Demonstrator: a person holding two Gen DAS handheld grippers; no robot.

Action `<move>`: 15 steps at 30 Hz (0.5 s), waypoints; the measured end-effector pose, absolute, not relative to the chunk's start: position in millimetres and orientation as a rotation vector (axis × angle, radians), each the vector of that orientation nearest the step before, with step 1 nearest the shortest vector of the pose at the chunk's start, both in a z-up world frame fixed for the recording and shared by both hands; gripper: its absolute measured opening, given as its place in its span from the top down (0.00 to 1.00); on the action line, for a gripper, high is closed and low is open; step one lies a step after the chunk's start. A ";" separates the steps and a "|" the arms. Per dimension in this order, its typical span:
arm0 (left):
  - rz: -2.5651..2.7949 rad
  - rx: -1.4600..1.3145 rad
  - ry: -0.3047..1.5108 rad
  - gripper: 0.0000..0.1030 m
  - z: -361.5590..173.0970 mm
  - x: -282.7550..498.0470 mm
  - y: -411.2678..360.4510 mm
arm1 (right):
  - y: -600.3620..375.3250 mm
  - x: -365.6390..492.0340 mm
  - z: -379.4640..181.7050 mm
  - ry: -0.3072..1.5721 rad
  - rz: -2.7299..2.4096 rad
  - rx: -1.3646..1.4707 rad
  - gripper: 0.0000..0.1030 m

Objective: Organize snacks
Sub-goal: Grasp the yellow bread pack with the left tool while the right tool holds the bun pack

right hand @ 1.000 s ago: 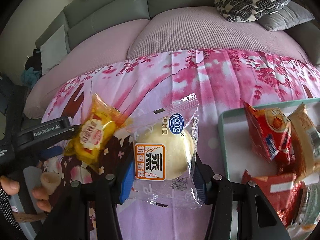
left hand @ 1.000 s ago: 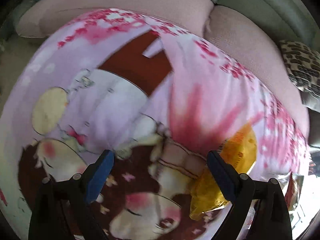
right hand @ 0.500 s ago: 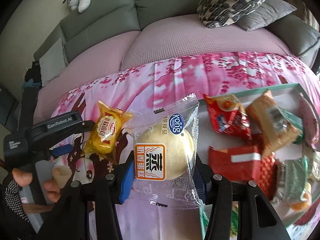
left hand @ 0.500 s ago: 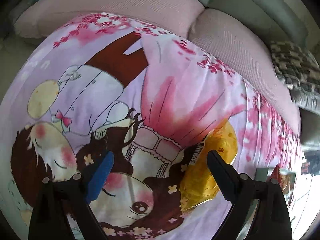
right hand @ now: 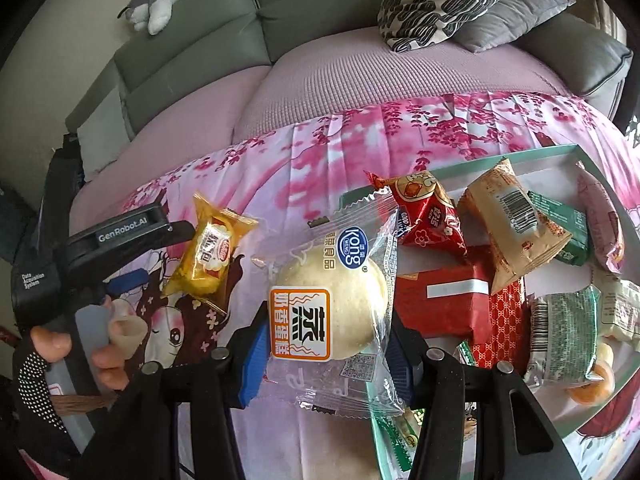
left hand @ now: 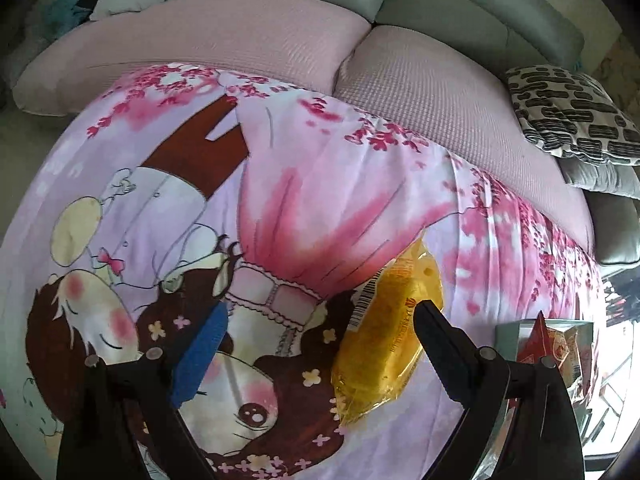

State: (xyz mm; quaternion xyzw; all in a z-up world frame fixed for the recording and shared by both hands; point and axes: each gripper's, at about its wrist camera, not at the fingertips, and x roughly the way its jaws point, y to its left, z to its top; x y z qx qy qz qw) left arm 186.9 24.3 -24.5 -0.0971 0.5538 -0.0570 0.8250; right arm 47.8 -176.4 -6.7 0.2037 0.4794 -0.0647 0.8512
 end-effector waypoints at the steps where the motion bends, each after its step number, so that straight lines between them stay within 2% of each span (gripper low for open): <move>1: -0.108 -0.207 1.175 0.09 -24.3 186.9 26.9 | -177.0 47.3 -6.7 1.009 -0.135 0.433 0.47; 13: -0.167 -0.047 1.137 0.09 -14.7 179.2 -5.3 | -190.5 43.3 -10.3 1.024 -0.157 0.450 0.47; 15: -0.175 -0.028 1.164 0.20 -24.2 181.0 -11.9 | -192.8 42.4 -9.8 1.022 -0.159 0.451 0.47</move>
